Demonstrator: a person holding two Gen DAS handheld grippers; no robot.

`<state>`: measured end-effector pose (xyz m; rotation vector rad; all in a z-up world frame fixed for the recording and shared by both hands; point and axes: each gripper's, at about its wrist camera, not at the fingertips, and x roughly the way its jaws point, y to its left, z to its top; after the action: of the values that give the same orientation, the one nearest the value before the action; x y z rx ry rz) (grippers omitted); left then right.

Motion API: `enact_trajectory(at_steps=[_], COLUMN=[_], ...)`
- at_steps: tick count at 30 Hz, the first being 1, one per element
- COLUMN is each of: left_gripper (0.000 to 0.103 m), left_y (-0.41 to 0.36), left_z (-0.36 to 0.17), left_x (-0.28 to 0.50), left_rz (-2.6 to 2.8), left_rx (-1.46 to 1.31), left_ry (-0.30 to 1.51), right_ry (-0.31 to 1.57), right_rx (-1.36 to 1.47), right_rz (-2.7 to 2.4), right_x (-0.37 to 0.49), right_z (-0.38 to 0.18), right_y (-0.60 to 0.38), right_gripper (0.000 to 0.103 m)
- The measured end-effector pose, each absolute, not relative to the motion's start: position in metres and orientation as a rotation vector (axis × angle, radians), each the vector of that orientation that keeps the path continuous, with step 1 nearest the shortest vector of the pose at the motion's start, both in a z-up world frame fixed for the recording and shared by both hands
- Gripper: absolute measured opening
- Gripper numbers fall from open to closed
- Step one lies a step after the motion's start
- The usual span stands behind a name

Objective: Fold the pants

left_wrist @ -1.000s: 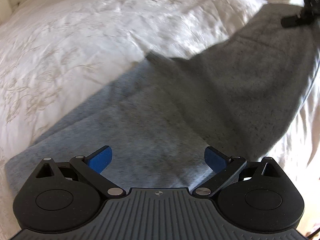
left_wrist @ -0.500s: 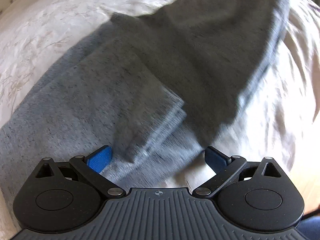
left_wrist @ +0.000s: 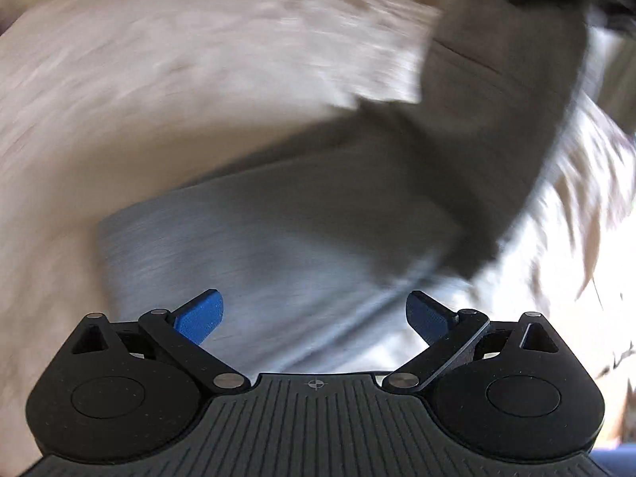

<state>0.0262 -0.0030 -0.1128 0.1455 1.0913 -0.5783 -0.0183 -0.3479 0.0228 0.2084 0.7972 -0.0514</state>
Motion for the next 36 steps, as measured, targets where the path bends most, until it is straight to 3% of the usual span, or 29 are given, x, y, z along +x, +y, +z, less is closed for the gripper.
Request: enact_trajectory(at_steps=[5, 12, 13, 16, 17, 19, 26, 27, 28, 29, 31, 36], left_gripper=[0.1, 0.1, 0.1, 0.1, 0.1, 0.1, 0.101, 0.101, 0.101, 0.101, 0.101, 0.101], left_y=[0.076, 0.141, 0.149, 0.162, 0.161, 0.162, 0.123, 0.113, 0.1, 0.089, 0.063, 0.009], left_z=[-0.119, -0.12, -0.118, -0.115, -0.113, -0.109, -0.111, -0.112, -0.112, -0.114, -0.113, -0.119], left_x=[0.055, 0.067, 0.063, 0.06, 0.064, 0.071, 0.097, 0.099, 0.102, 0.103, 0.105, 0.102], left_rz=[-0.396, -0.262, -0.258, -0.25, -0.252, -0.263, -0.416, -0.44, -0.466, -0.485, -0.531, -0.625], left_rx=[0.026, -0.039, -0.046, -0.068, -0.074, -0.092, -0.164, -0.16, -0.15, -0.14, -0.117, -0.042], left_ry=[1.122, 1.16, 1.164, 1.162, 1.16, 1.153, 1.149, 1.149, 1.151, 1.148, 1.139, 1.134], right_ry=[0.812, 0.987, 1.007, 1.058, 1.058, 1.036, 0.982, 0.969, 0.957, 0.955, 0.976, 1.236], right_rx=[0.099, -0.236, -0.278, -0.328, -0.327, -0.29, 0.012, 0.041, 0.067, 0.086, 0.168, 0.281], right_rz=[0.151, 0.358, 0.357, 0.405, 0.445, 0.531, 0.22, 0.144, 0.044, -0.034, -0.196, -0.179], right_x=[-0.006, -0.008, -0.01, -0.018, -0.024, -0.033, -0.027, -0.026, -0.027, -0.028, -0.033, -0.051], right_z=[0.006, -0.115, -0.127, -0.142, -0.141, -0.126, -0.078, -0.075, -0.075, -0.076, -0.089, -0.153], right_y=[-0.228, -0.073, -0.063, -0.044, -0.041, -0.04, -0.122, -0.14, -0.16, -0.176, -0.215, -0.245], right_gripper=[0.019, 0.019, 0.022, 0.046, 0.046, 0.04, 0.042, 0.04, 0.032, 0.02, 0.011, 0.01])
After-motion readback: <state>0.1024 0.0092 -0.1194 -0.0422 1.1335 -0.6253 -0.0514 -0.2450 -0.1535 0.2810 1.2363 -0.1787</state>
